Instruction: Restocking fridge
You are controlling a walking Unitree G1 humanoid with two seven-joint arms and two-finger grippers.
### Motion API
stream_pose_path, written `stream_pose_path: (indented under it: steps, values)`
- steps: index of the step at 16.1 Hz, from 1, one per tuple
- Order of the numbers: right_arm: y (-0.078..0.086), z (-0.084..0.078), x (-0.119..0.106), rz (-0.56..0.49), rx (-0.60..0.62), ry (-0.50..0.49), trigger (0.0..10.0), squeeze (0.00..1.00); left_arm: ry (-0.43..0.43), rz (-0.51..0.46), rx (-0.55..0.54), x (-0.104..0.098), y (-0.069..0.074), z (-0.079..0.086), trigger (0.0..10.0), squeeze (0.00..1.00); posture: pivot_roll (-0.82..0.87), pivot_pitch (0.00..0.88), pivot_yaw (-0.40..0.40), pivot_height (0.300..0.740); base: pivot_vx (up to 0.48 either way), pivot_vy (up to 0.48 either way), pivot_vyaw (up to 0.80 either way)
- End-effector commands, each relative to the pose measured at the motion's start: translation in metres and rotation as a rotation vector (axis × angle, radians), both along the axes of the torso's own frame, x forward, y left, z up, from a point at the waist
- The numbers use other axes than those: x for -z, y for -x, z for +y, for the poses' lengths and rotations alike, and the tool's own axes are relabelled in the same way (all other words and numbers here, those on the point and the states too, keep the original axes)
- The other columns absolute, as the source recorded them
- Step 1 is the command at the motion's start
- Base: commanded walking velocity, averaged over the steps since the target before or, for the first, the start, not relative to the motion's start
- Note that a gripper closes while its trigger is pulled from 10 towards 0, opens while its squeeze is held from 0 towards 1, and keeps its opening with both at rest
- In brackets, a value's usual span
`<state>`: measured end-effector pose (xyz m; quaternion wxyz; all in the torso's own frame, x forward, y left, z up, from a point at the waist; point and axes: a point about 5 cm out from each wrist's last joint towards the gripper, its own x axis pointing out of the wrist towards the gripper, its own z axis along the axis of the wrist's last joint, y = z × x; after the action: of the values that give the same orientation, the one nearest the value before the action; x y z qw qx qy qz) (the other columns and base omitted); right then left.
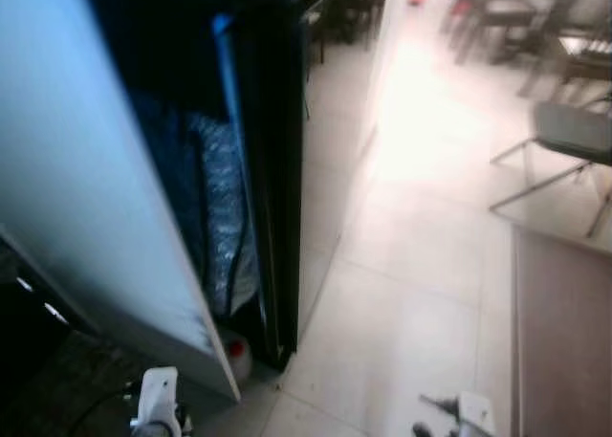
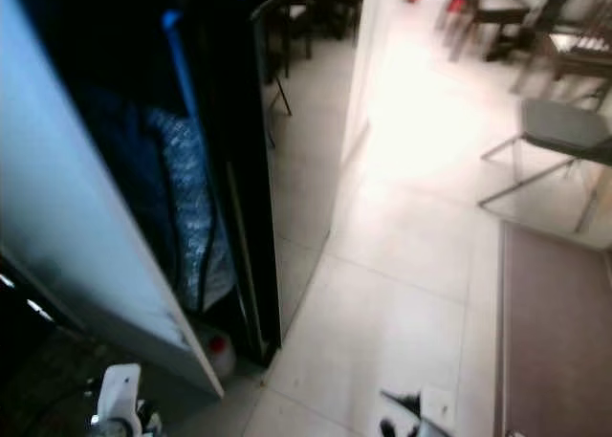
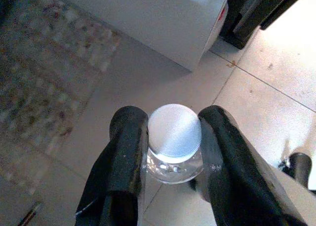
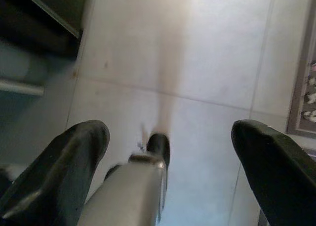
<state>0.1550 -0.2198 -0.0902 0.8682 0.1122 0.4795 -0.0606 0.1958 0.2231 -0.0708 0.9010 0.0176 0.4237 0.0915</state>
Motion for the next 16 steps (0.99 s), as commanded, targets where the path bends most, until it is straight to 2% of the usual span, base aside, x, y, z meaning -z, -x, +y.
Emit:
stream_pose_path:
  steps: [1, 10, 13, 14, 16]
  values:
    - [0.0024, 0.0061, 0.0022, 0.003, 0.015, -0.021, 10.0, 0.0, -0.024, 0.059, -0.011, 0.0059, 0.015, 0.0094, 10.0, 0.0, 0.09, 0.035, 0.018, 0.74, 0.0, 0.259, 0.0]
    - [0.0004, 0.0051, 0.0007, -0.041, 0.064, -0.014, 10.0, 0.0, -0.026, 0.062, -0.003, 0.0062, 0.0156, 0.0093, 10.0, 0.0, 0.09, 0.037, 0.018, 0.74, 0.0, 0.255, 0.0]
    - [-0.0011, 0.0047, -0.0004, -0.059, 0.04, 0.011, 10.0, 0.0, -0.031, 0.064, 0.003, 0.0061, 0.0158, 0.0101, 10.0, 0.0, 0.09, 0.037, 0.025, 0.74, 0.0, 0.0, 0.0]
    - [-0.0029, 0.0031, -0.0018, -0.076, 0.018, 0.043, 10.0, 0.0, -0.036, 0.068, 0.015, 0.0061, 0.0158, 0.01, 10.0, 0.0, 0.09, 0.037, 0.025, 0.74, 0.0, 0.0, 0.0]
    - [-0.0055, -0.0018, -0.0052, -0.128, 0.066, 0.125, 10.0, 0.0, -0.038, 0.064, 0.014, 0.0059, 0.0158, 0.0106, 10.0, 0.0, 0.09, 0.03, 0.028, 0.74, 0.0, 0.0, 0.0]
